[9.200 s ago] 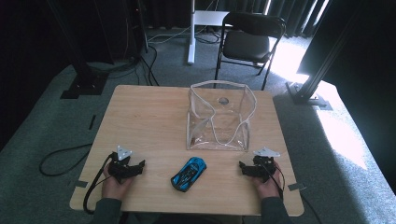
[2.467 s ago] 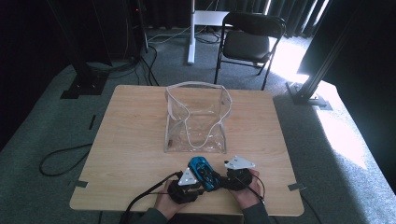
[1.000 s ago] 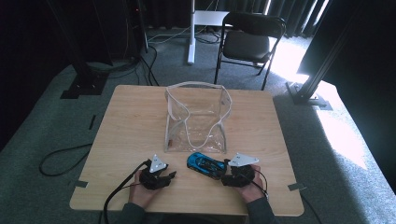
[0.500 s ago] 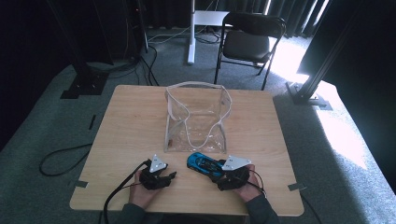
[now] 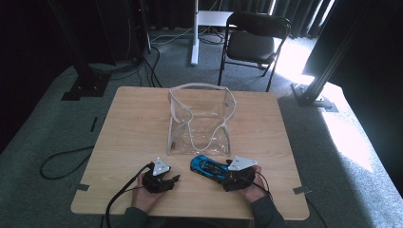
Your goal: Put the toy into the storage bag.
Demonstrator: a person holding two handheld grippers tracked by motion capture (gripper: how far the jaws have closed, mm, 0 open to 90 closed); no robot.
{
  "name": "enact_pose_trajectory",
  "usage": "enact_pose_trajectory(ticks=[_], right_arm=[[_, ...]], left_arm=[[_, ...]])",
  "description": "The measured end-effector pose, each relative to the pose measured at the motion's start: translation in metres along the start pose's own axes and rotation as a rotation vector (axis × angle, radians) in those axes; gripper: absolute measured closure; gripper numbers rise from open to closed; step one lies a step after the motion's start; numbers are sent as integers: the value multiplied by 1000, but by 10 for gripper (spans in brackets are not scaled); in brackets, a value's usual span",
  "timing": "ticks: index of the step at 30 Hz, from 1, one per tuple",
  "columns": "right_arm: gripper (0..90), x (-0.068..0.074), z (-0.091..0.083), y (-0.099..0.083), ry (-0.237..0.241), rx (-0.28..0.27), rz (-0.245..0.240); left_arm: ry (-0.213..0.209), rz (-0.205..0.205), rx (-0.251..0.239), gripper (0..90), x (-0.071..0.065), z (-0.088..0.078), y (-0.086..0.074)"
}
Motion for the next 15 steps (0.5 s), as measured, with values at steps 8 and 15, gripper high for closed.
enact_pose_trajectory(ticks=[8, 15], right_arm=[[198, 5, 13, -11, 39, 48, 6], [214, 5, 10, -10, 37, 21, 13]], left_arm=[[0, 0, -1, 476, 0, 0, 0], [3, 3, -1, 476, 0, 0, 0]])
Point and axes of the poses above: each handheld gripper's, and its own axes: z roughly forward along the jaws, y roughly out of its top, x roughly to its left, the point moved 8 cm from there along z, roughly forward along the jaws, and after that the axes turned 14 degrees about -z, right-handed, at the moved point
